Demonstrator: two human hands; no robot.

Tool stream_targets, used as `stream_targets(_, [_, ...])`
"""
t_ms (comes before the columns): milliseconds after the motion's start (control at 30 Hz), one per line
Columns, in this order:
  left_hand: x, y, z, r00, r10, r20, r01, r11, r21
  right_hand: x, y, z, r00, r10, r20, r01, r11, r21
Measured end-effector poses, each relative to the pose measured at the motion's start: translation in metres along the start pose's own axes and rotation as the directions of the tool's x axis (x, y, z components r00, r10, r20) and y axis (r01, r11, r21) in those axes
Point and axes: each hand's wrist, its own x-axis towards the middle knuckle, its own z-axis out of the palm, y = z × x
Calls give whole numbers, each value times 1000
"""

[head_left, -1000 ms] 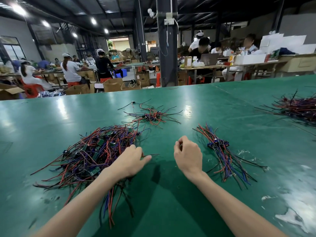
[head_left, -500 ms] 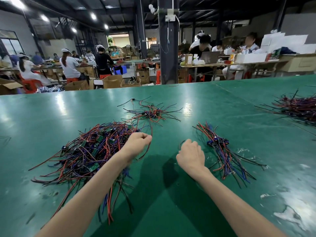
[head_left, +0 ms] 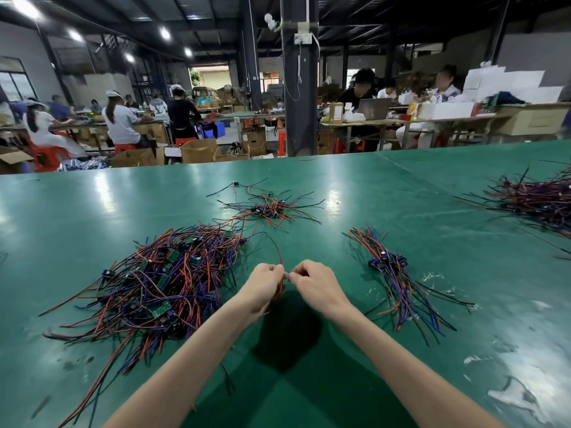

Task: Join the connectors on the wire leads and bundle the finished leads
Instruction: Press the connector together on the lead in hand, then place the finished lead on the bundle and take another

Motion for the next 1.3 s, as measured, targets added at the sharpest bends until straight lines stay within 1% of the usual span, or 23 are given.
stream_targets(67, [0, -1, 4, 997, 69, -39, -69, 998, 2, 1, -1, 0, 1000, -2, 31, 1, 999, 45])
stream_targets(167, [0, -2, 5, 980, 160, -119, -159, 987, 17, 1, -1, -3, 999, -13, 36, 8, 992, 127])
stream_targets(267, [0, -2, 6, 966, 206, -158, -197, 978, 68, -1, -1, -3, 998, -43, 53, 33, 983, 179])
stream_targets(333, [1, 0, 3, 967, 189, -169, -170, 978, 125, -3, 0, -2, 999, -34, 29, 28, 977, 209])
stream_targets(367, [2, 2, 1, 974, 165, -154, -140, 977, 159, -3, 1, -3, 1000, -4, -10, 6, 968, 250])
stream_targets(467, [7, 15, -8, 998, 26, -49, -10, 955, 297, 0, 9, -6, 973, 128, -193, -50, 931, 362])
stream_targets(533, [20, 29, -10, 999, -32, -14, 35, 943, 331, 4, 15, -6, 940, 178, -292, -56, 922, 383])
stream_targets(567, [32, 38, -11, 999, -37, -37, 46, 954, 298, 5, 17, -6, 928, 186, -323, -52, 923, 382])
stream_targets(600, [45, 48, -12, 996, -35, -86, 53, 974, 219, 7, 19, -5, 921, 184, -344, -45, 926, 374])
stream_targets(633, [59, 60, -13, 989, -40, -141, 53, 994, 95, 8, 20, -4, 918, 174, -357, -37, 932, 361])
stream_targets(667, [73, 72, -16, 985, -56, -163, 51, 998, -35, 9, 22, -3, 919, 161, -359, -29, 938, 346])
stream_targets(700, [84, 81, -20, 988, -71, -138, 52, 989, -141, 10, 23, -3, 924, 145, -354, -20, 943, 333])
stream_targets(733, [92, 87, -24, 990, -84, -110, 62, 980, -189, 11, 25, -2, 929, 129, -345, -10, 945, 326])
stream_targets(800, [103, 95, -34, 992, -121, -42, 112, 976, -185, 11, 29, -1, 936, 107, -335, 8, 946, 325])
stream_targets(867, [107, 91, -48, 990, -137, 46, 141, 985, -97, 13, 31, 0, 939, 94, -330, 13, 951, 310])
stream_targets(900, [106, 87, -55, 989, -126, 78, 130, 990, -46, 15, 32, 1, 941, 84, -328, 18, 956, 294])
stream_targets(967, [98, 81, -70, 995, -63, 77, 56, 995, 83, 17, 32, 3, 945, 62, -322, 22, 967, 252])
stream_targets(1000, [93, 78, -79, 999, -22, 43, 14, 986, 168, 18, 33, 3, 945, 57, -322, 21, 972, 233])
stream_targets(1067, [83, 74, -100, 991, 103, -82, -71, 945, 320, 19, 34, 4, 945, 50, -324, 19, 978, 207])
stream_targets(1100, [78, 73, -112, 976, 172, -136, -115, 930, 350, 18, 35, 4, 946, 47, -320, 19, 980, 200])
stream_targets(1133, [72, 74, -122, 956, 230, -181, -156, 925, 346, 19, 35, 4, 947, 43, -317, 20, 981, 193])
stream_targets(1233, [53, 82, -148, 915, 311, -258, -231, 926, 297, 18, 35, 5, 950, 28, -310, 26, 985, 170])
stream_targets(1300, [45, 85, -159, 879, 370, -301, -259, 900, 350, 17, 35, 5, 952, 23, -306, 29, 986, 165])
